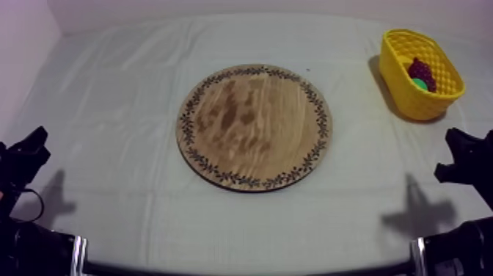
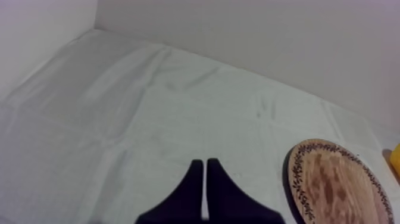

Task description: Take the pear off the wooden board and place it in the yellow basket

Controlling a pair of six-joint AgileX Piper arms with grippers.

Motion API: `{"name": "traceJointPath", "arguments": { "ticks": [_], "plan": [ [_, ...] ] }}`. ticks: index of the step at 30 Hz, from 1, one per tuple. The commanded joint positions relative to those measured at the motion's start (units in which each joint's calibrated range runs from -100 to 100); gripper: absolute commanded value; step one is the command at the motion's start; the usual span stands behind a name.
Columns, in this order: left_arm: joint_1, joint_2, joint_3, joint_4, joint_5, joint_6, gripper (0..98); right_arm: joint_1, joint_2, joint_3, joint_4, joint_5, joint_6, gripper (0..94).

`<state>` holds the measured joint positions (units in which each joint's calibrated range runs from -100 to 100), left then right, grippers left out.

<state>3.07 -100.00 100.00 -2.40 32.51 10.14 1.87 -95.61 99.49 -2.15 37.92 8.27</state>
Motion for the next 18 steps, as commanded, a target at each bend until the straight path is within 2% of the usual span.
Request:
{"name": "traceJointPath", "arguments": {
  "ticks": [1,3,8,18],
  "plan": [
    [0.0,0.0,0.0,-0.02,0.0,0.0,0.1,0.1,0.0,0.0,0.4,-0.2,0.4,3.4],
    [0.0,0.0,0.0,-0.02,0.0,0.0,0.1,0.1,-0.1,0.0,0.4,-0.3,0.9,5.0],
    [0.0,0.0,0.0,-0.02,0.0,0.0,0.1,0.1,-0.1,0.1,0.5,-0.3,1.9,1.5],
    [0.0,0.0,0.0,-0.02,0.0,0.0,0.1,0.1,-0.1,0.1,0.5,-0.3,2.1,0.5]
  ]
}}
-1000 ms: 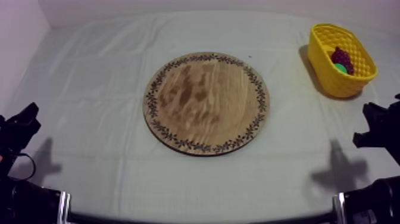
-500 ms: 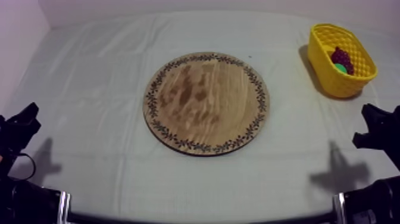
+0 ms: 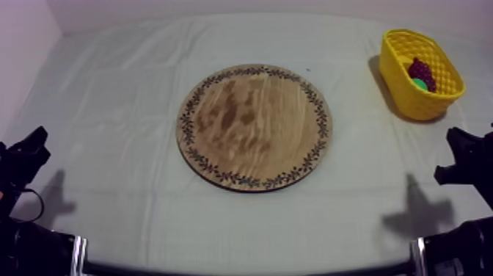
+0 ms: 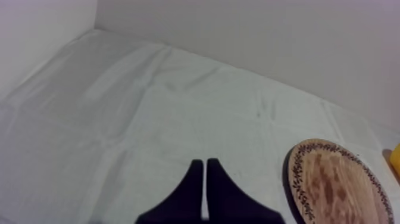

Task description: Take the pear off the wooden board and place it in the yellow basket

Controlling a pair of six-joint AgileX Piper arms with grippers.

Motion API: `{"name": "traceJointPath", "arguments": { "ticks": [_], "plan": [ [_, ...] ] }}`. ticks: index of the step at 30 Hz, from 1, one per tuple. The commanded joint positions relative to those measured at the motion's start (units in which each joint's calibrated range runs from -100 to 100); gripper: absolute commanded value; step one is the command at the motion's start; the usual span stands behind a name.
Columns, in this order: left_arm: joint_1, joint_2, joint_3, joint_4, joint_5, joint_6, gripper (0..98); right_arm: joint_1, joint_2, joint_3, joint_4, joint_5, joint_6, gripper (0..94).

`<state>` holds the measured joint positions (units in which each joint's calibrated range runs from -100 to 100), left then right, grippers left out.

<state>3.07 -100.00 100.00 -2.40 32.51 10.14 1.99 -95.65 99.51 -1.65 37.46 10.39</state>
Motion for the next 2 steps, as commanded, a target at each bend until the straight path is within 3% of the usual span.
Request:
{"name": "traceJointPath", "arguments": {
  "ticks": [1,2],
  "plan": [
    [0.0,0.0,0.0,-0.02,0.0,0.0,0.1,0.0,0.0,0.0,0.0,0.1,0.0,0.5],
    [0.0,0.0,0.0,-0.02,0.0,0.0,0.1,0.0,0.0,0.0,0.0,0.1,0.0,0.5]
  ]
}}
